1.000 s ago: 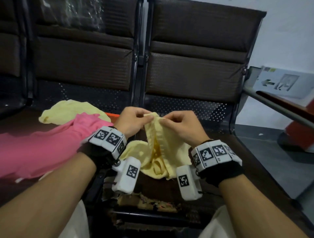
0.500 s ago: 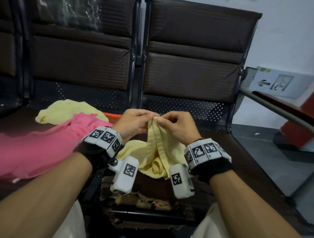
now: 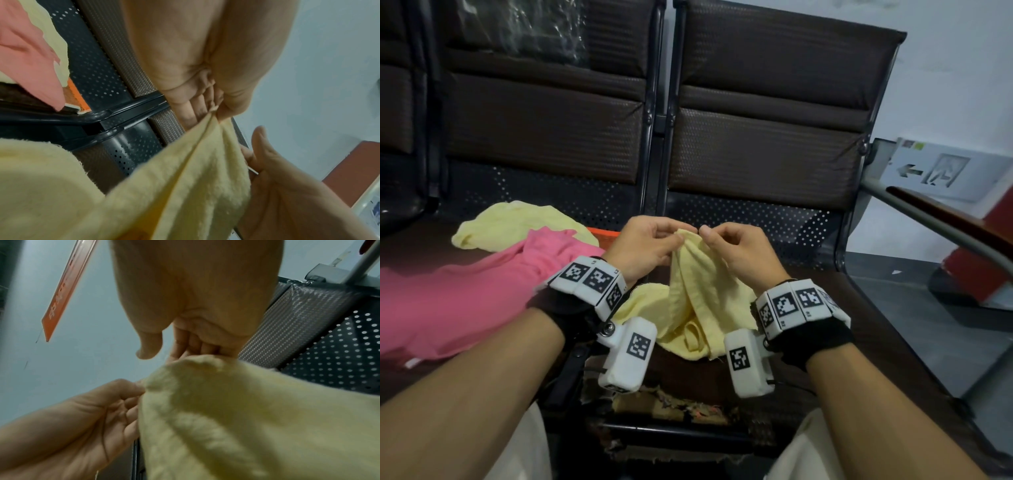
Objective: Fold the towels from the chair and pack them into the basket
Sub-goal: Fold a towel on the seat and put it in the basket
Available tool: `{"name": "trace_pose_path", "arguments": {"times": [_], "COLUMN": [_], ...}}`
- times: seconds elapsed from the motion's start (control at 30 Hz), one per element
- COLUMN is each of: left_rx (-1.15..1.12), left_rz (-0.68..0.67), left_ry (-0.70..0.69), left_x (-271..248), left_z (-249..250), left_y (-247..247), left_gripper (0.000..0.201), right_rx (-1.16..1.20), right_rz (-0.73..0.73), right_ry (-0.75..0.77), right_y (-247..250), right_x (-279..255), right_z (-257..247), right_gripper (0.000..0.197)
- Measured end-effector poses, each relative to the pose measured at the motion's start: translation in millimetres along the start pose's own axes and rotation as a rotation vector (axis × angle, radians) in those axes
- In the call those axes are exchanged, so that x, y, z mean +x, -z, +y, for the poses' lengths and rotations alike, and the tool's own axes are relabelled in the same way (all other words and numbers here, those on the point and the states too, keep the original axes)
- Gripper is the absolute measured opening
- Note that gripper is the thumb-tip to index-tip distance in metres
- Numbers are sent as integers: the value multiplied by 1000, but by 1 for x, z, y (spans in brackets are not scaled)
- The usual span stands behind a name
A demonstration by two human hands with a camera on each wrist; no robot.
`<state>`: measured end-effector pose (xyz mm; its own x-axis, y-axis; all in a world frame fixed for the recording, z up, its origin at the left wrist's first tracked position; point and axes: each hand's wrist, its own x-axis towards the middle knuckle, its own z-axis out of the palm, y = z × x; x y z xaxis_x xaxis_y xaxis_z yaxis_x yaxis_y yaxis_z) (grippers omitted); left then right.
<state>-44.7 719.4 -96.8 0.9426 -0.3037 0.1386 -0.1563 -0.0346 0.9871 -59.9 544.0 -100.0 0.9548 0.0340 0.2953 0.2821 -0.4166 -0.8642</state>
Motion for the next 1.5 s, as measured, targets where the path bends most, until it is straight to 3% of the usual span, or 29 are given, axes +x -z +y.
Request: {"name": "trace_pose_path", "arguments": {"times": [0.1, 0.2, 0.37, 0.53, 0.67, 0.77, 0.93, 1.07, 1.2, 1.33, 1.4, 1.5], "left_rx": [25, 40, -19, -55, -18, 6, 176, 268, 381, 458, 587, 942], "left_rz": [117, 242, 384, 384, 462, 483, 419, 354, 343, 360, 263, 86], "left_ry": [-24, -1, 64, 118, 248, 295, 193, 57, 17, -43, -42, -4], "left_x": [2, 6, 6, -2, 3, 4, -4, -7, -15, -27, -32, -37], "left_z": [0, -2, 1, 3, 2, 0, -5, -10, -12, -10, -10, -13], "left_y": [5, 13, 26, 33, 49, 59, 56, 55, 61, 67, 69, 70], "left_gripper": [23, 31, 33, 28, 25, 46, 25, 29, 29, 21, 20, 28], "right_rx": [-57, -338, -654, -586, -557, -611, -914, -948, -986, -957, -955, -992], "right_rz": [-146, -353, -665, -753, -892, -940, -806, -547, -369, -17, 110, 46], "right_ry": [-4, 50, -7, -76, -207, -274, -257, -276, -207, -92, -115, -234], "right_y": [2, 6, 13, 13, 28, 40, 55, 59, 69, 85, 87, 83], "right_x": [-4, -8, -20, -30, -41, -49, -57, -67, -71, -73, -75, -79], "right_z": [1, 7, 25, 36, 46, 47, 42, 40, 34, 30, 31, 31], "right_gripper": [25, 27, 31, 34, 20, 14, 14, 41, 17, 11, 10, 23]}}
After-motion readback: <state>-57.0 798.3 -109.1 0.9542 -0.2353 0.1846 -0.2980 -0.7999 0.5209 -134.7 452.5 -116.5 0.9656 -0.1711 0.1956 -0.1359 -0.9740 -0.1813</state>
